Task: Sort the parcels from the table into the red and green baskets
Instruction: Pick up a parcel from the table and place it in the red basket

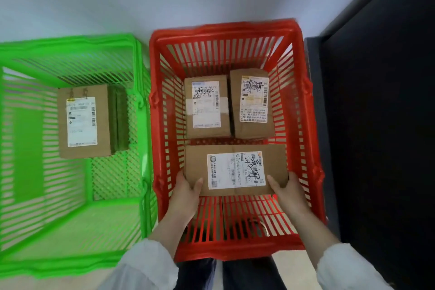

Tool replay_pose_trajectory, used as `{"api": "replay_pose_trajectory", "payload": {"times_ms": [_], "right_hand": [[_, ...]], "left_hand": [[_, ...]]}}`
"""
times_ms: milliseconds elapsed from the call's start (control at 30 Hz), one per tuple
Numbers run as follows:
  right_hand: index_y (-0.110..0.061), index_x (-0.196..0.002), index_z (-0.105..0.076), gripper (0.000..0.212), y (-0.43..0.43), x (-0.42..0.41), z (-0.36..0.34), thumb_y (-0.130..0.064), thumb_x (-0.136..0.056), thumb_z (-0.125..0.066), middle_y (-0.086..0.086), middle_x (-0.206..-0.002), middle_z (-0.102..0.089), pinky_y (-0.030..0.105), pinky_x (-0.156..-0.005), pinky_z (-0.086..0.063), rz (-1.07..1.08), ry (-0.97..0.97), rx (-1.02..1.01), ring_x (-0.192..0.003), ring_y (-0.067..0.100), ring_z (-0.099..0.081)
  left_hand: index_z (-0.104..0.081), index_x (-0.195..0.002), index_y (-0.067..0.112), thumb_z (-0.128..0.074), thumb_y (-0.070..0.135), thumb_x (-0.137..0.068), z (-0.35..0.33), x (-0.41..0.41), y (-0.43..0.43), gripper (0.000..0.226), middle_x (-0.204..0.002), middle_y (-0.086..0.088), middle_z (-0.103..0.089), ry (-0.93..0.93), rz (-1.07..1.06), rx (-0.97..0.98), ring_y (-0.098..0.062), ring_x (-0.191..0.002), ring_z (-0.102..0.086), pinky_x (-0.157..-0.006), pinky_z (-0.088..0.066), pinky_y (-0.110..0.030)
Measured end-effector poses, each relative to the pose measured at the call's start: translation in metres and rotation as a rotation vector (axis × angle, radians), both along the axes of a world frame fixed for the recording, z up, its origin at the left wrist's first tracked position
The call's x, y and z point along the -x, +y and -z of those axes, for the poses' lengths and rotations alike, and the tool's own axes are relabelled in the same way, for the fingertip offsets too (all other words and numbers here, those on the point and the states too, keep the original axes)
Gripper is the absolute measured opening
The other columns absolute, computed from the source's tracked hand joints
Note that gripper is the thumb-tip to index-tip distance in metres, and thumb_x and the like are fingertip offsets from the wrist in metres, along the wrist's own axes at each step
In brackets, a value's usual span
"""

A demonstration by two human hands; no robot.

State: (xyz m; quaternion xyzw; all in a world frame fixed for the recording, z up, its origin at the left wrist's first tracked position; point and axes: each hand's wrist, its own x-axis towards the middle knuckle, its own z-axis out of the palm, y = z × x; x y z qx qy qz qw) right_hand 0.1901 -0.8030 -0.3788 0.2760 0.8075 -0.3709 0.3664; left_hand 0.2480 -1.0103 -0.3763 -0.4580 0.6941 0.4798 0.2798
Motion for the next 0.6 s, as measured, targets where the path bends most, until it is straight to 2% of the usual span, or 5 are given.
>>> {"api": "replay_pose_trajectory", "payload": {"times_ms": [133,333,467,533,600], "right_hand": [[-0.005,-0.136,-0.038,0.053,0.001,0.005,0.032,-0.019,-0.09,-0.059,0.014,-0.134,-0.053,0.035,-0.097,-0.04,-0.048,0.0,-0.031,-0.122,0.03,-0.051],[-0.007,-0.137,-0.037,0.051,0.0,0.004,0.058,-0.023,-0.092,-0.056,0.011,-0.135,-0.051,0.033,-0.096,-0.04,-0.149,0.043,-0.076,-0.124,0.028,-0.048],[-0.003,-0.13,-0.039,0.048,-0.002,0.004,0.045,-0.028,-0.092,-0.055,0.016,-0.126,-0.057,0.033,-0.084,-0.043,-0.234,-0.034,-0.168,-0.115,0.033,-0.055],[-0.004,-0.13,-0.04,0.047,-0.005,0.004,0.026,-0.029,-0.093,-0.052,0.017,-0.123,-0.058,0.033,-0.079,-0.043,-0.361,-0.019,-0.306,-0.11,0.033,-0.057],[-0.006,-0.134,-0.04,0.046,-0.009,-0.003,0.007,-0.031,-0.095,-0.047,0.015,-0.128,-0.054,0.035,-0.084,-0.045,-0.556,0.161,-0.451,-0.116,0.031,-0.054]], "left_hand": [[-0.025,-0.139,0.002,-0.043,0.021,-0.097,0.026,0.004,0.009,0.049,-0.14,-0.016,-0.046,-0.1,0.093,0.056,-0.033,-0.127,-0.046,-0.098,-0.04,-0.036],[-0.027,-0.136,0.004,-0.046,0.016,-0.096,0.058,0.001,0.016,0.046,-0.14,-0.015,-0.046,-0.11,0.044,0.085,-0.03,-0.127,-0.046,-0.105,-0.039,-0.039],[-0.021,-0.143,0.009,-0.05,0.012,-0.094,0.049,-0.001,0.018,0.057,-0.14,-0.011,-0.046,-0.045,0.076,0.103,-0.026,-0.127,-0.047,-0.1,-0.04,-0.034],[-0.02,-0.145,0.012,-0.052,0.016,-0.092,0.035,-0.001,0.019,0.062,-0.142,-0.011,-0.043,0.014,0.207,0.255,-0.026,-0.128,-0.045,-0.102,-0.039,-0.036],[-0.019,-0.147,0.012,-0.05,0.022,-0.094,0.025,0.001,0.024,0.063,-0.15,-0.012,-0.031,0.109,0.444,0.44,-0.026,-0.138,-0.031,-0.112,-0.03,-0.035]]}}
